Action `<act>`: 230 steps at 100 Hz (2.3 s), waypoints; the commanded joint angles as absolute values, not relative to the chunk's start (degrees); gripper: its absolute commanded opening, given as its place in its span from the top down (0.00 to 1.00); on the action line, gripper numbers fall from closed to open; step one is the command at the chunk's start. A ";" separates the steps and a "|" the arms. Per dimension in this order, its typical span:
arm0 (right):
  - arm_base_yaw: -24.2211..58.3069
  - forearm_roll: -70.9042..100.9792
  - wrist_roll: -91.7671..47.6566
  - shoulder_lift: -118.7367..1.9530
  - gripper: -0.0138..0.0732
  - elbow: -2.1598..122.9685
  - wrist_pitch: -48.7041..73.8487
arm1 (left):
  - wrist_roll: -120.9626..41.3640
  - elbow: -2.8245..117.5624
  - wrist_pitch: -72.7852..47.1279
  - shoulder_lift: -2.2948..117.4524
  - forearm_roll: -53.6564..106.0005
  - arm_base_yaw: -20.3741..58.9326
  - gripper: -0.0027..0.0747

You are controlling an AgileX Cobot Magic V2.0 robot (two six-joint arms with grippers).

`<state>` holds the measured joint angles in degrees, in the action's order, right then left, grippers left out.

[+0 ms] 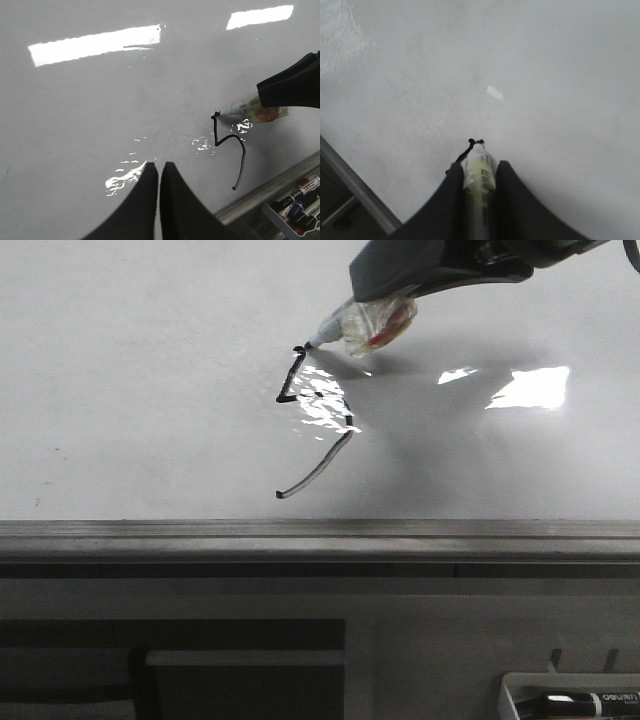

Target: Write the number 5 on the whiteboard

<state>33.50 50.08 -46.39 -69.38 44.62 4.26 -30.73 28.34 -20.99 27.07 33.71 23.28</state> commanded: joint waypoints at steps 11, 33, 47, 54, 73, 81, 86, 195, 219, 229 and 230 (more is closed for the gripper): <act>33.06 50.12 -46.88 -68.58 0.89 46.56 2.69 | -30.07 30.02 -17.17 27.25 35.10 23.13 0.99; 33.06 50.58 -46.88 -68.58 0.89 46.56 0.43 | -30.07 30.02 -17.17 27.25 35.10 23.13 0.99; 33.06 50.58 -46.88 -68.58 0.89 46.56 0.00 | -30.07 30.02 -17.17 27.25 35.10 23.13 0.99; 33.06 50.58 -46.88 -68.58 0.89 46.56 0.00 | -30.07 30.02 -17.17 27.25 35.10 23.13 0.99; 33.06 50.58 -46.88 -68.58 0.89 46.56 0.55 | -30.07 30.02 -17.17 27.25 35.10 23.13 0.99; 32.43 50.58 -46.88 -68.58 0.89 46.56 1.07 | -30.07 30.02 -17.17 27.25 35.10 23.13 0.99; 31.87 50.61 -46.88 -68.58 0.89 46.56 1.30 | -30.07 30.02 -17.17 27.25 35.10 23.13 0.99; 21.70 51.63 -46.88 -57.80 0.89 45.90 21.55 | -30.07 30.02 -16.82 27.25 35.35 23.13 0.99; 25.85 51.50 -56.22 -53.86 0.89 52.34 32.11 | -40.05 35.55 -24.45 29.12 35.57 23.13 0.81; 27.55 51.40 -62.76 -54.55 0.89 52.40 34.88 | -47.34 41.24 -33.30 33.09 35.57 23.13 0.58; 27.67 51.22 -63.13 -54.78 0.89 52.40 35.11 | -47.74 42.09 -33.98 33.80 35.57 23.13 0.56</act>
